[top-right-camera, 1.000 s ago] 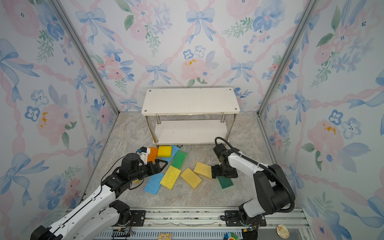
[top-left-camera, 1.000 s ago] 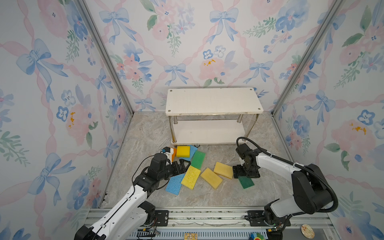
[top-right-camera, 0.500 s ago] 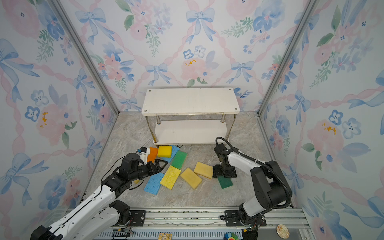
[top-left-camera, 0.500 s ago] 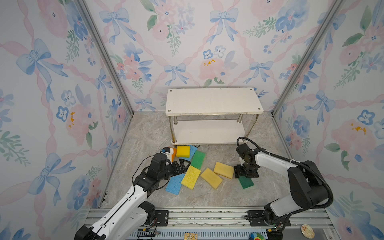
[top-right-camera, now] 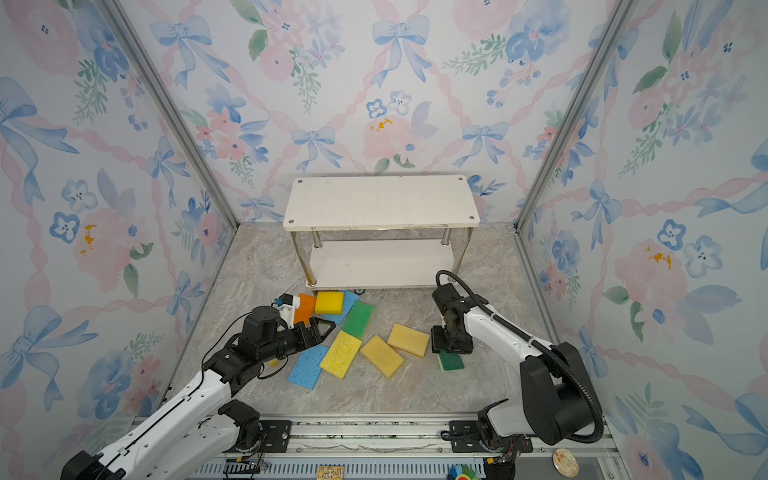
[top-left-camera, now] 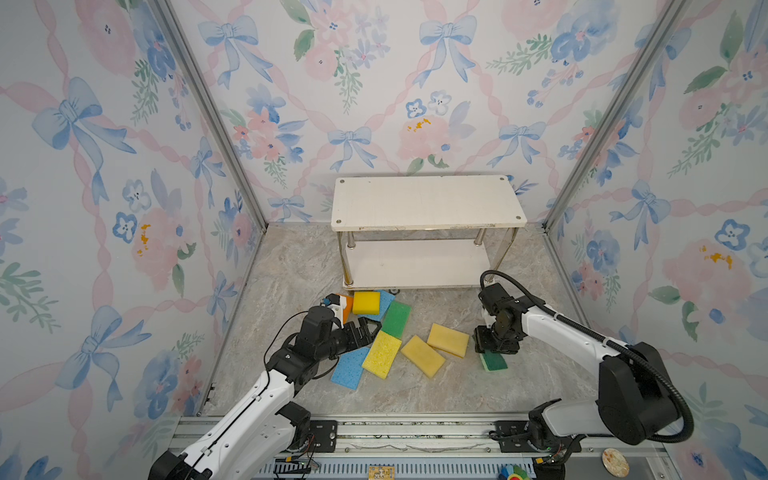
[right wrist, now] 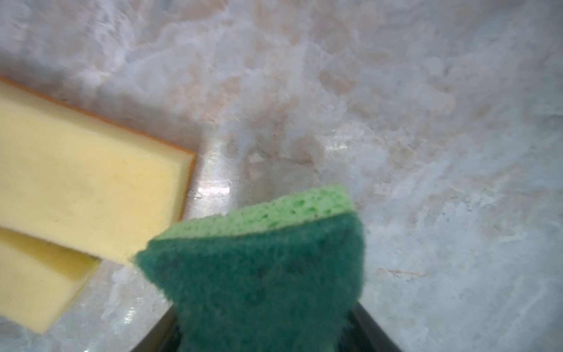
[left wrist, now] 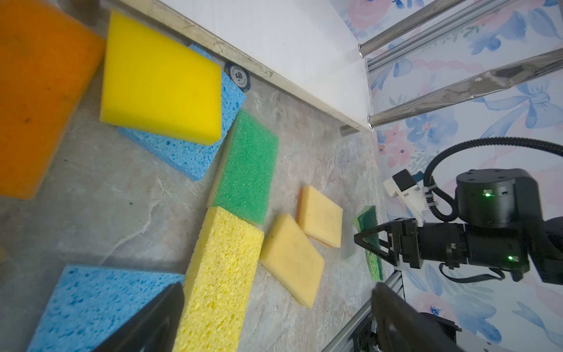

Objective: Place and organize the cleaning sponges onto the shelf
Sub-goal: 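Close the right gripper on the dark green sponge and lift it, then carry the dark green sponge toward the left gripper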

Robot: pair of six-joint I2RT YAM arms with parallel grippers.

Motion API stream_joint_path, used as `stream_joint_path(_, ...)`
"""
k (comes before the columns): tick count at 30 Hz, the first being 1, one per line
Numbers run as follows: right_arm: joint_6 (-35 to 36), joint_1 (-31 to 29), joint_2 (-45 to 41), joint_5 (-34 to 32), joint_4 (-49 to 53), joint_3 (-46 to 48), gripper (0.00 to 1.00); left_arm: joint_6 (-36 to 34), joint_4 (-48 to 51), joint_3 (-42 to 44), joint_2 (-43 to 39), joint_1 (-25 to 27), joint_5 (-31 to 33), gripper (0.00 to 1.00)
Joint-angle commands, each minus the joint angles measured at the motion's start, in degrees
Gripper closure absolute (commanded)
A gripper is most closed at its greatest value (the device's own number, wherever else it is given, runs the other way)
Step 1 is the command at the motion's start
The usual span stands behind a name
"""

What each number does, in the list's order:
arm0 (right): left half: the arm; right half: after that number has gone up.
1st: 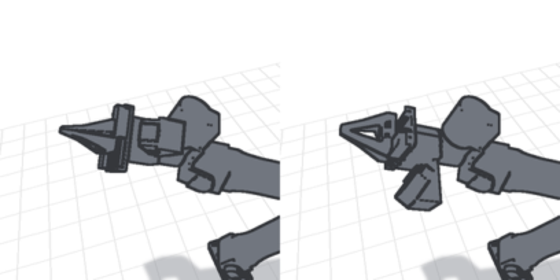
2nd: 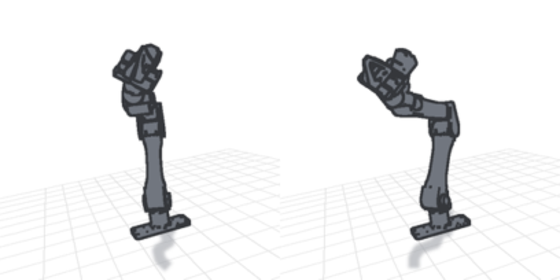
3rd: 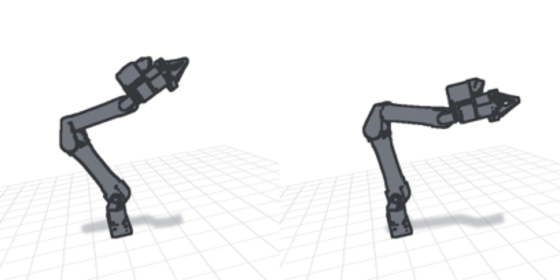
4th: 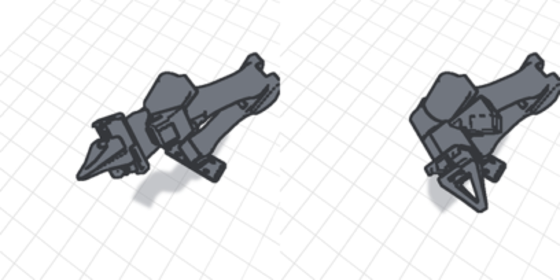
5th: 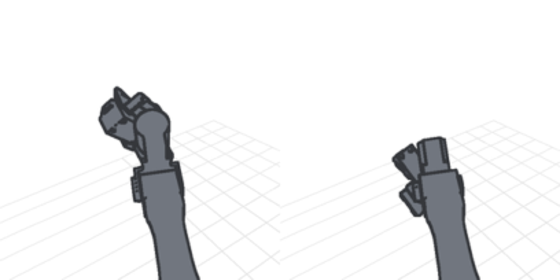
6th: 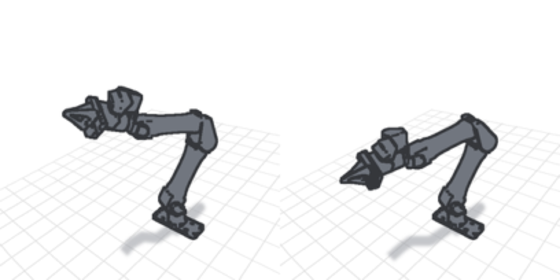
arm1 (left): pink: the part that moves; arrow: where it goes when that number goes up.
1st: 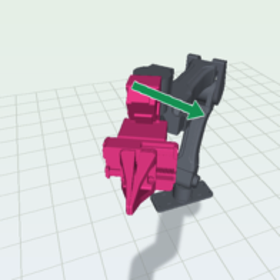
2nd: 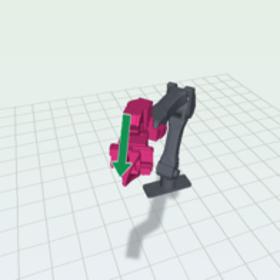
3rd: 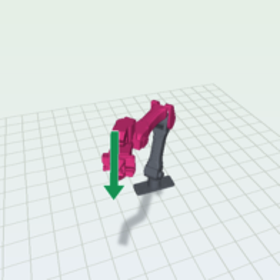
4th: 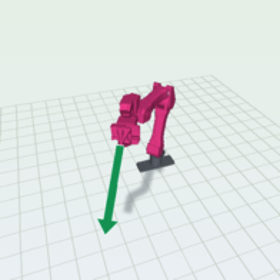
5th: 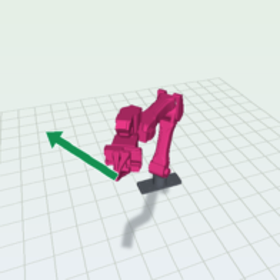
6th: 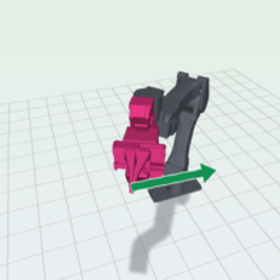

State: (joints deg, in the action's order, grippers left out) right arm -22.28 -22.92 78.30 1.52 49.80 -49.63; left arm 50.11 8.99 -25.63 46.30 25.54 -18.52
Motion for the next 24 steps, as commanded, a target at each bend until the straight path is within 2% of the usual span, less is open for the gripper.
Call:
stream_joint_path(1,-0.8,-0.8,-4.4,2.1,4.8,-4.1,0.36,1.2,-1.9,0.3,-0.3,0.4,-1.5,0.02)
stream_joint_path(6,-2.8,-6.4,-5.8,5.1,3.7,-9.5,0.35,6.0,-11.1,1.2,0.6,1.8,-3.8,0.02)
stream_joint_path(13,-6.3,-18.8,2.4,7.9,-1.6,-19.3,0.34,14.8,-29.3,2.5,4.2,6.2,-4.1,0.02)
stream_joint_path(18,-8.1,-23.2,7.0,11.6,-5.3,-23.2,0.34,16.6,-31.7,2.5,3.4,8.1,-1.5,0.14)
stream_joint_path(24,-9.4,-26.0,9.1,14.8,-8.2,-25.7,0.34,18.6,-32.0,3.4,2.7,8.7,-1.5,0.25)
